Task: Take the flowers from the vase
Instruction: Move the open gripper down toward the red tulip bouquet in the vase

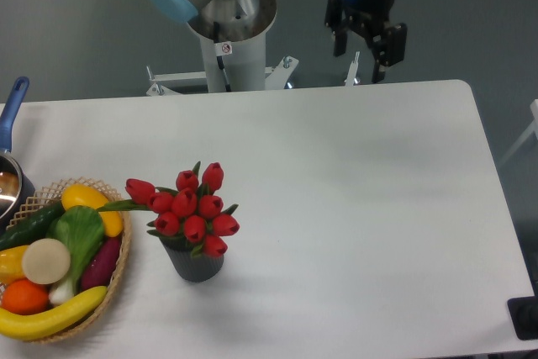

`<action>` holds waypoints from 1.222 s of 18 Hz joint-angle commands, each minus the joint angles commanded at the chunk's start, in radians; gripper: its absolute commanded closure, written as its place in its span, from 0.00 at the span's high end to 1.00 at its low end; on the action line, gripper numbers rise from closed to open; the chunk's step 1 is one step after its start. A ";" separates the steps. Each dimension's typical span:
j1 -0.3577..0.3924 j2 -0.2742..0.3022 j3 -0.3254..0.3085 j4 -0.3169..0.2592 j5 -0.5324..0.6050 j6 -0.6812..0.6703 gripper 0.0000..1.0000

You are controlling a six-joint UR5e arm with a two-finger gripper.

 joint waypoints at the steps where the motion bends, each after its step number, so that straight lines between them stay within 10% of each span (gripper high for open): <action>1: 0.000 0.003 -0.012 0.000 -0.028 -0.050 1.00; 7: -0.014 0.014 -0.115 0.018 -0.302 -0.217 1.00; 11: -0.038 -0.001 -0.207 0.154 -0.471 -0.217 1.00; 22: -0.204 -0.250 -0.178 0.383 -0.660 -0.232 1.00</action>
